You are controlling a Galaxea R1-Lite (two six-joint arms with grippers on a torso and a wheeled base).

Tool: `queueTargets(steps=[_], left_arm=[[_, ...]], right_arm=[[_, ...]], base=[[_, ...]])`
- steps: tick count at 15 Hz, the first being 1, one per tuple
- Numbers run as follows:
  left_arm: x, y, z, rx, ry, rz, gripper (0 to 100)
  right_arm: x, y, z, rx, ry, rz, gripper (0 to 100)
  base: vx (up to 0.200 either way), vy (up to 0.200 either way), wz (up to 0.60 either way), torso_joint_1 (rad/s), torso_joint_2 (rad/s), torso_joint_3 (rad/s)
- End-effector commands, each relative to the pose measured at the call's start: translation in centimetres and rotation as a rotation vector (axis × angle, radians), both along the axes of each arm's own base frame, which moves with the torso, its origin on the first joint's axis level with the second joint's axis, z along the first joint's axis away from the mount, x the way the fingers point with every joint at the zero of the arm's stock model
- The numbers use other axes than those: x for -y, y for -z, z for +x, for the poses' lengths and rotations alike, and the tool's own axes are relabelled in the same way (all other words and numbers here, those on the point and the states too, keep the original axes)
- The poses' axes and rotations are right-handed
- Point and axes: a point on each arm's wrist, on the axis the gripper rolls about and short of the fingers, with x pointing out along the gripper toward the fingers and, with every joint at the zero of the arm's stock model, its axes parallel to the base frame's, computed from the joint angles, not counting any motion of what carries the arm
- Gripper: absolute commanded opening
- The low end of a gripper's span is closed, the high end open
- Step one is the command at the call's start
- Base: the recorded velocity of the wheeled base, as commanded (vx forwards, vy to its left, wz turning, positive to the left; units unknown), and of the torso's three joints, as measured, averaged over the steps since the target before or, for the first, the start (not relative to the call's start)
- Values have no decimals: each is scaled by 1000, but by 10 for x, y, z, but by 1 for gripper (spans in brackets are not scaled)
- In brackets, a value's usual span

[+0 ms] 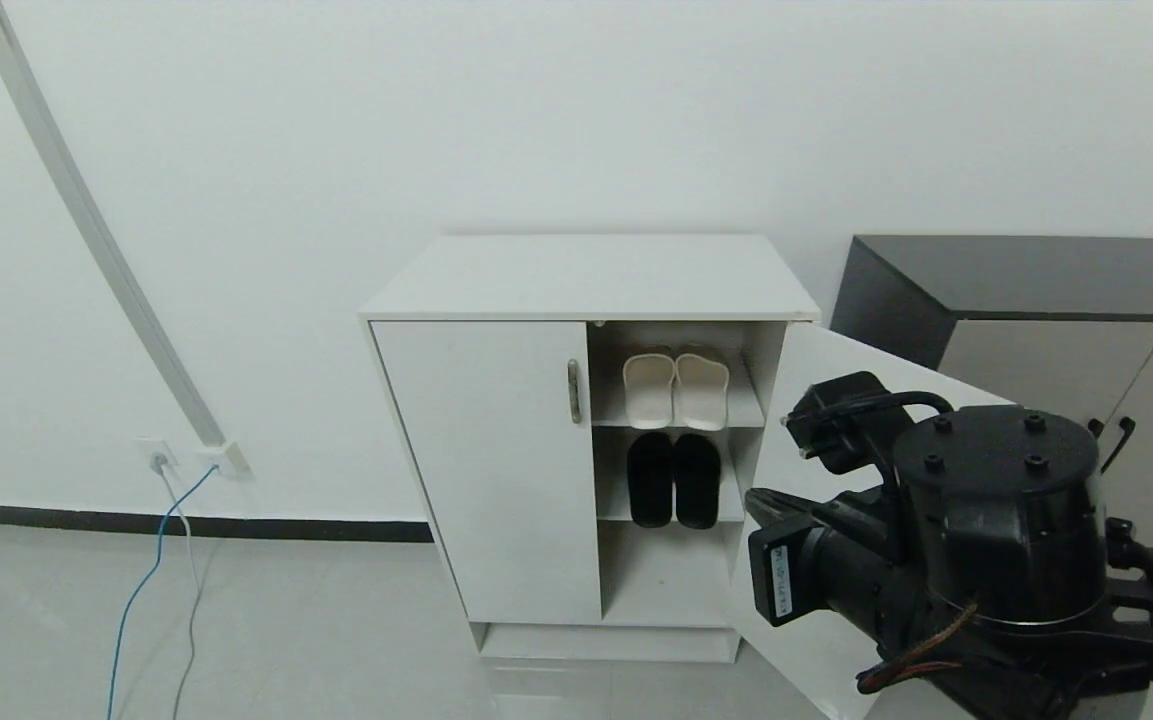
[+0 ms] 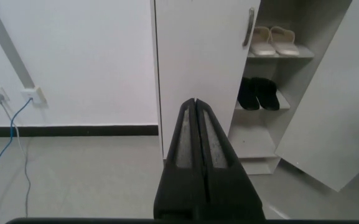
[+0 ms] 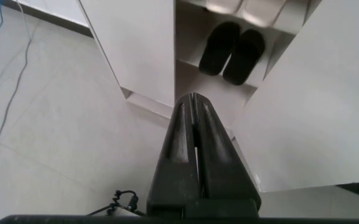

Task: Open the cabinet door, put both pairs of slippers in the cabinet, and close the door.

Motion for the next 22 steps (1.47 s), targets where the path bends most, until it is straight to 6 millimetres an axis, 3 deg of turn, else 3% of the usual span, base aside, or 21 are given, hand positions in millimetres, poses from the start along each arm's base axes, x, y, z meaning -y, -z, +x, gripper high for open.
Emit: queueTargets(steps=[1,13,19,22], left_arm=[[0,0,0,-1,-1,-1,0],[0,0,0,-1,1,-1,0],[0,0,0,-1,-1,-1,0],[0,0,0,-1,-1,-1,0]], right_arm=[[0,0,0,0,-1,1,0],[1,2,0,-4,3,-5,0],[5,2,5,1,20,-16,0],[7,2,8,4,31,-23,0]], base=[[0,0,0,217,-515,-320],[0,0,0,240,-547,-314],[0,0,-600,27,-45,-23],[0,0,0,0,0,0]])
